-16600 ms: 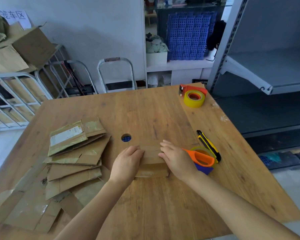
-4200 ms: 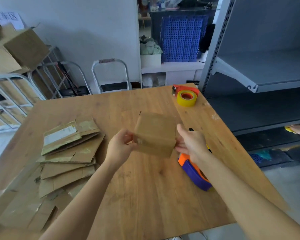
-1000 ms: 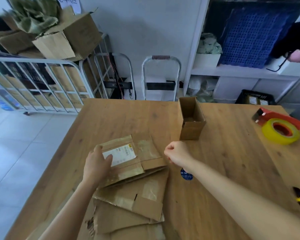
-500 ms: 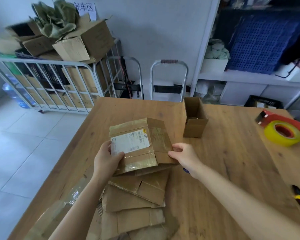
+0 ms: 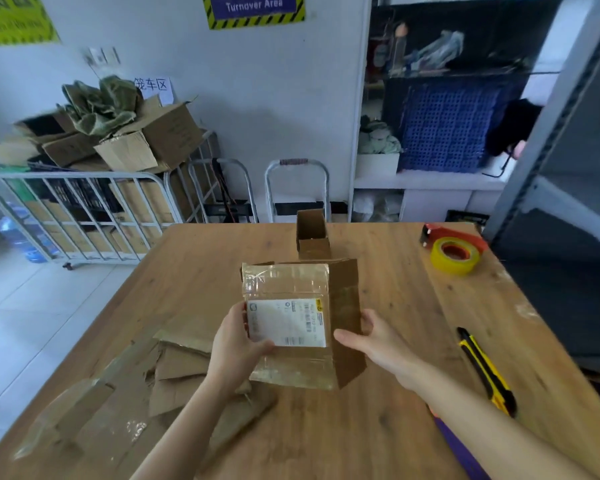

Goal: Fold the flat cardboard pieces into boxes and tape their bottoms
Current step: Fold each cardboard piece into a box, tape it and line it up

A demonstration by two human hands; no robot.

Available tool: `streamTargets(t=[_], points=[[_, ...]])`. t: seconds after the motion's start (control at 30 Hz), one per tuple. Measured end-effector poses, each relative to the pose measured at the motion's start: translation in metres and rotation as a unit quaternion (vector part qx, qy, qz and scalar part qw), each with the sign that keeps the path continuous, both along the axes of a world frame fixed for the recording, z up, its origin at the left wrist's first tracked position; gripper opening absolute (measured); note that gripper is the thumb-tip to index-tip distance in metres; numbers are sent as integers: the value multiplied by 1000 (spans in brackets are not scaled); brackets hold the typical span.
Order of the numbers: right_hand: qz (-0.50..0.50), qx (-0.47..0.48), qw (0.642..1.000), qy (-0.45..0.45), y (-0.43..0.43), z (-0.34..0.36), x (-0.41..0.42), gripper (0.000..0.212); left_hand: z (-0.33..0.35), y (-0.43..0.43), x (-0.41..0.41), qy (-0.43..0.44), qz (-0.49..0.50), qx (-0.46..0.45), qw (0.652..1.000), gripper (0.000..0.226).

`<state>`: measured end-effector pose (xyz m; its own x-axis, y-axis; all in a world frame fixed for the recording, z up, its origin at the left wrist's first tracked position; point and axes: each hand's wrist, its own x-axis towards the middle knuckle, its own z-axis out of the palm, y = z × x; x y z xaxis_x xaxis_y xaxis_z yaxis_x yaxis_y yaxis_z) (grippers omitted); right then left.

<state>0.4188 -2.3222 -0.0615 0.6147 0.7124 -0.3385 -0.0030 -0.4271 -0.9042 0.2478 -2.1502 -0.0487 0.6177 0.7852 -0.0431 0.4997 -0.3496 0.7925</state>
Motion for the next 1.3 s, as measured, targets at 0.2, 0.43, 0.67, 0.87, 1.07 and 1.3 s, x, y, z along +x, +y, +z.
streamTargets(t=[0.2,0.43,0.67,0.87,1.07,1.3], points=[[46,-32,995,-88,-67,-18,-4,68,-17,-73,1,-26,-52,-6,998,23],[59,-51,992,-101,-110,-47,-18,81,-16,-94,-12,-87,-6,-221,971,44],[60,-44,992,-103,-107,-58,-27,84,2,-79,-5,-77,-40,-151,985,33],[45,11,991,-126,-94,-18,-39,92,8,-69,-2,-34,-57,-64,996,17],[-4,-20,980,-199,-88,20,-34,70,8,-64,15,-4,-73,-34,997,15],[14,-69,940,-335,-80,14,-34,50,10,-56,26,-8,-68,-2,998,14]])
